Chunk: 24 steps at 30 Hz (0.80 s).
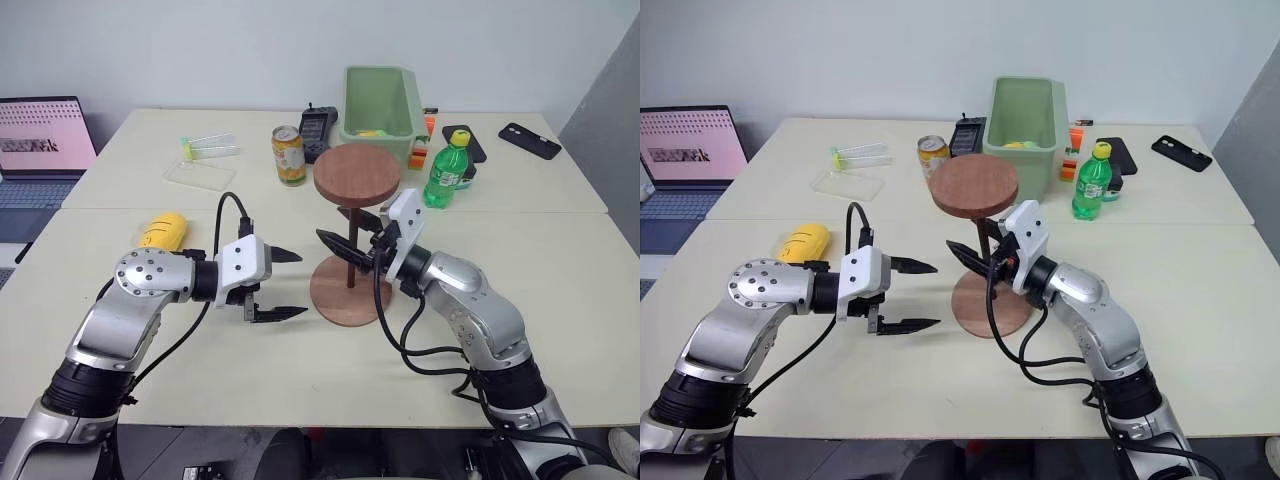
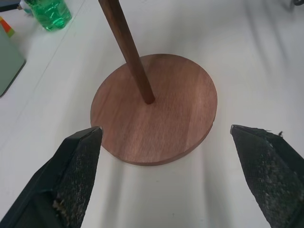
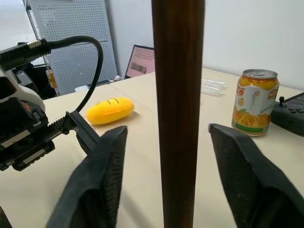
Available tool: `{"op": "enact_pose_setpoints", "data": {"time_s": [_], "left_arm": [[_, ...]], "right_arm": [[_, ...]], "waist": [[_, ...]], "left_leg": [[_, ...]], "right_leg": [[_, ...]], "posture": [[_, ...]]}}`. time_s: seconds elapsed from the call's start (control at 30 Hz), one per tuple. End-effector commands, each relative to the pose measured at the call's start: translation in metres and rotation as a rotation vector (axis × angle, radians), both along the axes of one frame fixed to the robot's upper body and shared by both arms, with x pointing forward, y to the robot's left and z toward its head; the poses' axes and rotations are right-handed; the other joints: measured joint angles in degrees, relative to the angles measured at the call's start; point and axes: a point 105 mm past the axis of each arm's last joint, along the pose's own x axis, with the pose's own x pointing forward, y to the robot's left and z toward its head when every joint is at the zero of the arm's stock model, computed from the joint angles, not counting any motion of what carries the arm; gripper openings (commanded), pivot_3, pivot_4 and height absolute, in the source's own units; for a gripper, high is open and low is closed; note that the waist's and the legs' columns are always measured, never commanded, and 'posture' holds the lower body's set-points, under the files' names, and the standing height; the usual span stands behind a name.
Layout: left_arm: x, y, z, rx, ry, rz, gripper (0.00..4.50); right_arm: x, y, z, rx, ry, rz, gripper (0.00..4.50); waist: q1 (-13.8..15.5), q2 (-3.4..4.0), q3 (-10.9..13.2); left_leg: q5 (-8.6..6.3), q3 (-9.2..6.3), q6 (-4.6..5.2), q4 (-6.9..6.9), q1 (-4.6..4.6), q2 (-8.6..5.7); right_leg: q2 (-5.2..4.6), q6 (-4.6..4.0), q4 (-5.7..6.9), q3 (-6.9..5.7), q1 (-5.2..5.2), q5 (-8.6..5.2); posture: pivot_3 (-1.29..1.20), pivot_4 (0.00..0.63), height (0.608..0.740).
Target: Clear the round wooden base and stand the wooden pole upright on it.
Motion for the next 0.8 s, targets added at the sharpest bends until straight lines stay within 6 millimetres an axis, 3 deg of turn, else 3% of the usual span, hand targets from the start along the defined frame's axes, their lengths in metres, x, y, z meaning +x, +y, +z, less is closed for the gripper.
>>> {"op": "enact_pose_setpoints", "data": {"time_s": [0.03,0.4,0.63,0.8], "left_arm": [[-0.001,-0.004,0.01,-0.023,-0.043,-0.009,4.5],[0.004,-0.002,0.025,-0.103,-0.04,0.035,4.5],[0.008,0.0,0.038,-0.149,-0.053,0.062,4.5],[0.01,0.01,0.052,-0.194,-0.041,0.096,4.5]], "right_arm": [[-0.006,-0.005,0.011,-0.007,-0.046,0.01,3.4],[-0.012,-0.036,-0.002,-0.124,-0.02,-0.012,3.4],[-0.052,-0.089,-0.003,-0.34,-0.027,0.089,3.4],[-0.063,-0.13,0.017,-0.371,-0.048,0.016,3.4]], "waist": [[0.0,0.0,0.0],[0.2,-0.01,0.0],[1.0,-0.02,0.1],[1.1,-0.14,0.1]], "left_leg": [[0.0,0.0,0.0,0.0,0.0,-0.01],[0.0,0.0,0.01,0.01,-0.02,-0.03],[-0.01,0.01,0.02,0.01,-0.1,-0.1],[-0.02,0.0,0.03,0.03,-0.07,-0.09]], "right_leg": [[0.0,0.0,0.0,0.0,0.0,0.0],[0.0,0.0,-0.02,-0.01,0.02,0.0],[-0.03,0.0,-0.13,-0.01,0.03,0.0],[-0.04,0.01,-0.13,-0.02,0.1,0.0]], "posture": [[0.0,0.15,0.74],[0.0,0.15,0.74],[0.0,0.15,0.74],[0.0,0.15,0.74]]}}
